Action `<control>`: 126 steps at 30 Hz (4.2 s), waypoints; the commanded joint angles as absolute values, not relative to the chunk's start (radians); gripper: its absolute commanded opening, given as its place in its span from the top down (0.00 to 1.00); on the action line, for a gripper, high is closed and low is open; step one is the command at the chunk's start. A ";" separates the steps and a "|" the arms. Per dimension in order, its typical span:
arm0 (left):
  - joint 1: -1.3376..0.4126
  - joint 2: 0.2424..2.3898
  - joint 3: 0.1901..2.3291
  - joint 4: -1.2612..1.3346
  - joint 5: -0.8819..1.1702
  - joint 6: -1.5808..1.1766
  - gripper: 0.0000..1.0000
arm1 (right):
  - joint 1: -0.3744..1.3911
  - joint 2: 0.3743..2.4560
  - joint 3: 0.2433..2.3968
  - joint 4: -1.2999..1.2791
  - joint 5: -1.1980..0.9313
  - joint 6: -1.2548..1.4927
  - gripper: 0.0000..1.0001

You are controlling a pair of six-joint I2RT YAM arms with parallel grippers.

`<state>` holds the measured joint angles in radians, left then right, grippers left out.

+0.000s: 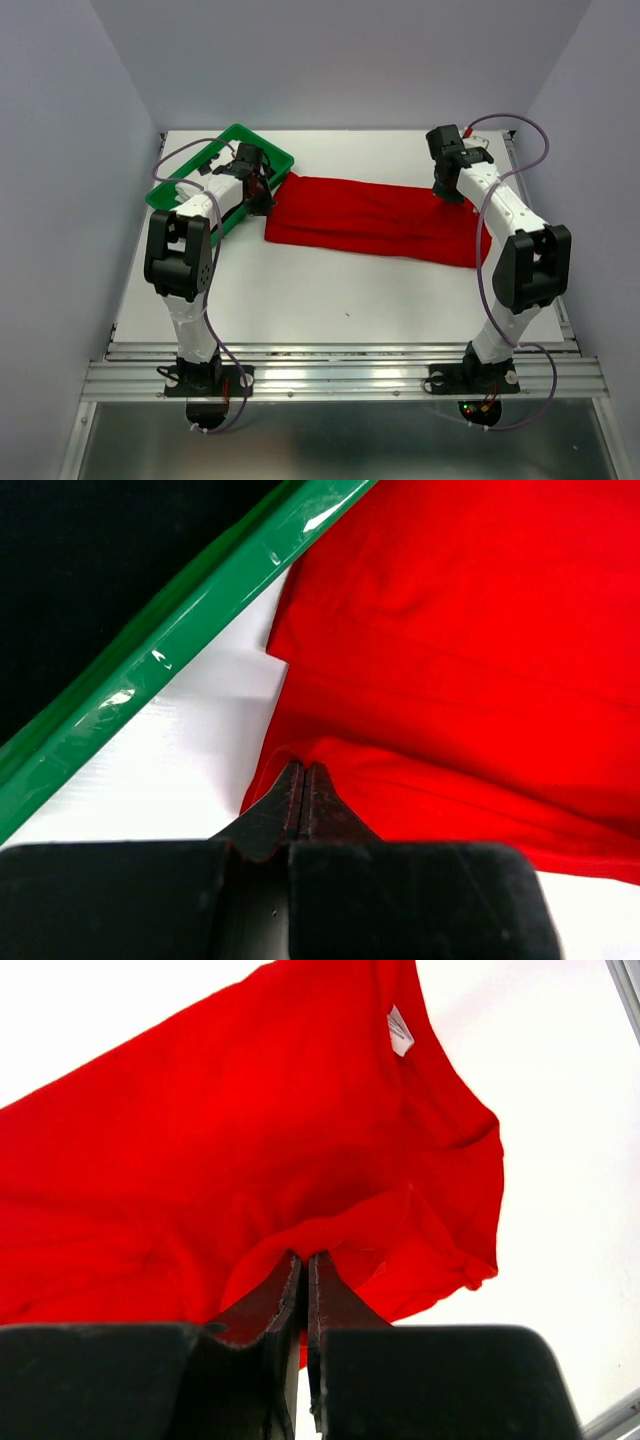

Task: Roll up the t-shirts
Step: Fold the T-shirt at the center of the board.

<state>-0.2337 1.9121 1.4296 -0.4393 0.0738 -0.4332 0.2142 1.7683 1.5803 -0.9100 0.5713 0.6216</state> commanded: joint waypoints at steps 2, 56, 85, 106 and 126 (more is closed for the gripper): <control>-0.227 1.904 1.479 -0.456 0.052 -0.420 1.00 | 0.201 1.799 1.641 -0.859 0.565 0.592 0.99; -0.462 1.813 1.433 -0.462 0.029 -0.390 0.50 | -0.017 1.727 1.178 -0.532 0.117 0.664 0.56; -0.472 1.816 1.401 -0.463 0.020 -0.410 0.52 | -0.017 1.818 1.327 -0.439 -0.080 0.641 0.99; -0.502 1.813 1.381 -0.471 0.011 -0.425 0.52 | 0.048 2.089 1.701 -0.324 -0.313 0.684 0.58; -0.534 1.868 1.443 -0.474 0.015 -0.417 0.52 | 0.137 2.141 1.772 -0.629 0.147 0.491 0.58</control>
